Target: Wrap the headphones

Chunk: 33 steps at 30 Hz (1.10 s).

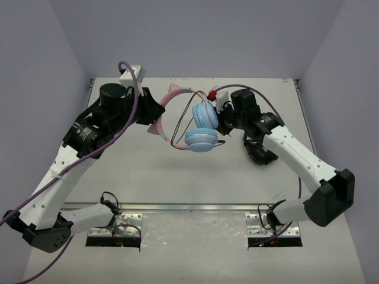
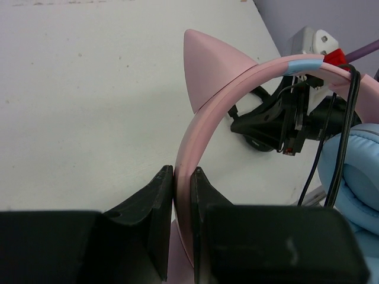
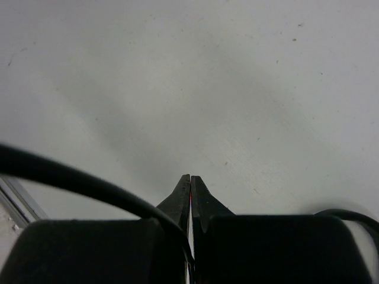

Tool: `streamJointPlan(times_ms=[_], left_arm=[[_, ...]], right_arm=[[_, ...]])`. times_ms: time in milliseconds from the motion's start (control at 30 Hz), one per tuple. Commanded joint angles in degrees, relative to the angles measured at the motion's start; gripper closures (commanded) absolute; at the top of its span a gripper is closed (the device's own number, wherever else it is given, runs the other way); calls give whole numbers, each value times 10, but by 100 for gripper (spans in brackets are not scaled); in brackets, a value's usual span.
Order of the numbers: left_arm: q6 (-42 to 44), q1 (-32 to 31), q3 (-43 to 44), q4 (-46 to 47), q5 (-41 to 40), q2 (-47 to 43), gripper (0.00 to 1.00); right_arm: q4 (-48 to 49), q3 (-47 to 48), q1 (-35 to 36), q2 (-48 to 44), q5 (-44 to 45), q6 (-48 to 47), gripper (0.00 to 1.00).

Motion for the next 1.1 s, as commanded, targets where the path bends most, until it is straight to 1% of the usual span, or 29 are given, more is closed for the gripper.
streamJointPlan(times_ms=[0, 67, 200, 333, 500, 533, 633, 733, 767, 1000, 1067], left_arm=[[-57, -3, 39, 68, 3, -3, 100], [-80, -2, 41, 84, 10, -8, 100], [-125, -3, 51, 104, -2, -19, 100], [-177, -2, 77, 84, -75, -13, 100], [-224, -2, 109, 57, -132, 8, 100], [-235, -2, 107, 56, -151, 8, 100], [-279, -3, 98, 69, -176, 9, 100], [-309, -3, 87, 88, -193, 10, 99], [-316, -3, 89, 92, -197, 10, 100], [-325, -3, 121, 101, -220, 41, 100], [-322, -3, 125, 108, -226, 45, 100]], right_arm=[[55, -16, -4, -28, -23, 37, 99], [88, -26, -4, -35, -57, 60, 99], [166, -54, -4, -32, -124, 160, 99], [227, -48, 1, 1, -173, 242, 99], [264, -35, 37, 24, -171, 299, 99], [294, -36, 41, 25, -170, 310, 99], [350, -50, 60, 18, -174, 350, 98], [383, -56, 77, 17, -176, 396, 98], [385, -51, 84, 18, -177, 402, 95], [418, -63, 99, 3, -175, 440, 95], [435, -65, 101, -1, -194, 446, 94]])
